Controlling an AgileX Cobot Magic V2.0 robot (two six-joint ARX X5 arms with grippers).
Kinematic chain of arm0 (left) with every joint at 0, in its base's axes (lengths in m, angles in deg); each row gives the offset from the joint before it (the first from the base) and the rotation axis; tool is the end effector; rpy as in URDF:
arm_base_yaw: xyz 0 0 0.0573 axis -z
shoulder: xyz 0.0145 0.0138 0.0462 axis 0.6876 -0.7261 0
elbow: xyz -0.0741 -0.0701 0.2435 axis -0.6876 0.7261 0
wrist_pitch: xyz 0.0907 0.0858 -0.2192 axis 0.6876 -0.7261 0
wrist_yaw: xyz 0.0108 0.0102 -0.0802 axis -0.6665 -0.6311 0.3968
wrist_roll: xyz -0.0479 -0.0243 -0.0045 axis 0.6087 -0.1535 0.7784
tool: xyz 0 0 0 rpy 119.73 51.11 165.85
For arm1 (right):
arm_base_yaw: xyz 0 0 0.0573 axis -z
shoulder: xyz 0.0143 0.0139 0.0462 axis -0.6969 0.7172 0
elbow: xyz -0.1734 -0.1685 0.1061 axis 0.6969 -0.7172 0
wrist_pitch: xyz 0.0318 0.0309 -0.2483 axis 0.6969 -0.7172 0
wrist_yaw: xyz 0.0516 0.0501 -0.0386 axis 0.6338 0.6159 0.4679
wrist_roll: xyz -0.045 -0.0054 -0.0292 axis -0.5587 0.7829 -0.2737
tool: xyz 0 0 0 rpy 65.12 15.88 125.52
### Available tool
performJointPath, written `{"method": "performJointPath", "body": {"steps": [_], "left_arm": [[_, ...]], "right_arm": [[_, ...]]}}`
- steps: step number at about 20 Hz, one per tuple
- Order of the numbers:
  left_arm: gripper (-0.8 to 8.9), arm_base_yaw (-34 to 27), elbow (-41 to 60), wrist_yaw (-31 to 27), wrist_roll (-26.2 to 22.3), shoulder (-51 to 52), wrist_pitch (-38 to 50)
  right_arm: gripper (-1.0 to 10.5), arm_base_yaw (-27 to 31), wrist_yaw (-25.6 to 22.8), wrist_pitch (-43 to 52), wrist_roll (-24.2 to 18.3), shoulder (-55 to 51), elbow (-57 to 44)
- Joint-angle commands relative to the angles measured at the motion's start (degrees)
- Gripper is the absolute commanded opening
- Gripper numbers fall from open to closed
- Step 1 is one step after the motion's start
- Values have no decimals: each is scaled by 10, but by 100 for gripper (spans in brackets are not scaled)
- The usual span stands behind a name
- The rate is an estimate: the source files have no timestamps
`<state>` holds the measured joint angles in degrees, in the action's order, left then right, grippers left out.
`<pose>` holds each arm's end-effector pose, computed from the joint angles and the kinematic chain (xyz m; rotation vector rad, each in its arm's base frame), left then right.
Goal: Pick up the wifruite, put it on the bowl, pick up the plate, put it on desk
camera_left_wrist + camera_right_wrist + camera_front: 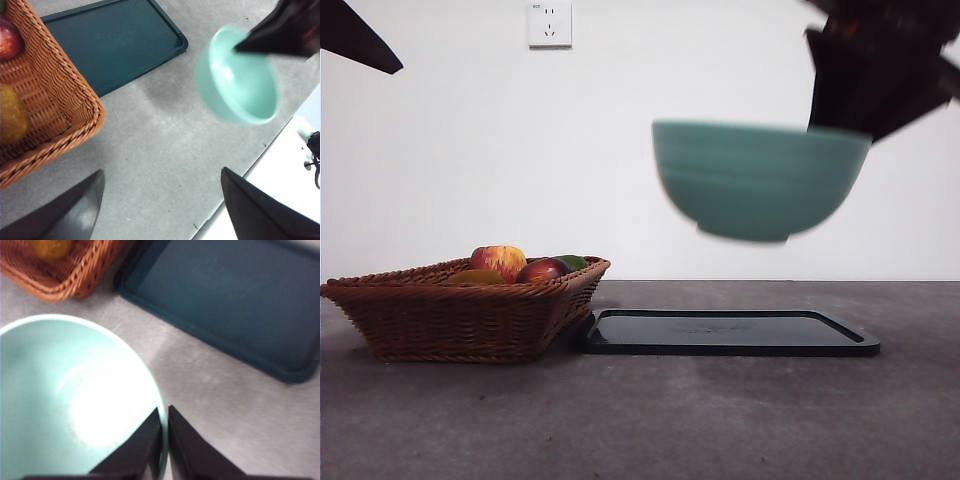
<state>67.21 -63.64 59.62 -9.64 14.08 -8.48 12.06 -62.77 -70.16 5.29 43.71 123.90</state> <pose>0.1497 -0.0806 0.3252 -0.0241 0.7940 -0.8520 0.1923 0.1261 0.2727 -0.0362 0.9601 0.5913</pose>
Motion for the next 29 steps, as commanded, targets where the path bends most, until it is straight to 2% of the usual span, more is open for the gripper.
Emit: {"method": "performJointPath", "body": {"steps": [1, 5, 10, 16, 17, 20, 25, 29], "left_arm": [[374, 3, -8, 5, -7, -3, 6], [374, 3, -8, 5, -7, -3, 6], [374, 3, -8, 5, -7, -3, 6], [374, 3, -8, 5, -7, -3, 6], [373, 3, -8, 5, -7, -3, 6], [374, 3, -8, 5, -7, -3, 6], [374, 3, -8, 5, -7, -3, 6], [374, 3, -8, 5, -7, -3, 6]], "right_arm": [[8, -15, -1, 41, 28, 15, -29], [8, -32, -2, 89, 38, 54, -70], [8, -41, -3, 132, 38, 124, -71], [11, -43, -17, 141, 44, 153, -70], [24, -44, -18, 141, 49, 153, -70], [225, -50, -18, 142, 51, 153, -70], [277, -52, -23, 144, 70, 134, -66], [277, -51, -54, 119, 65, 57, -44]]}}
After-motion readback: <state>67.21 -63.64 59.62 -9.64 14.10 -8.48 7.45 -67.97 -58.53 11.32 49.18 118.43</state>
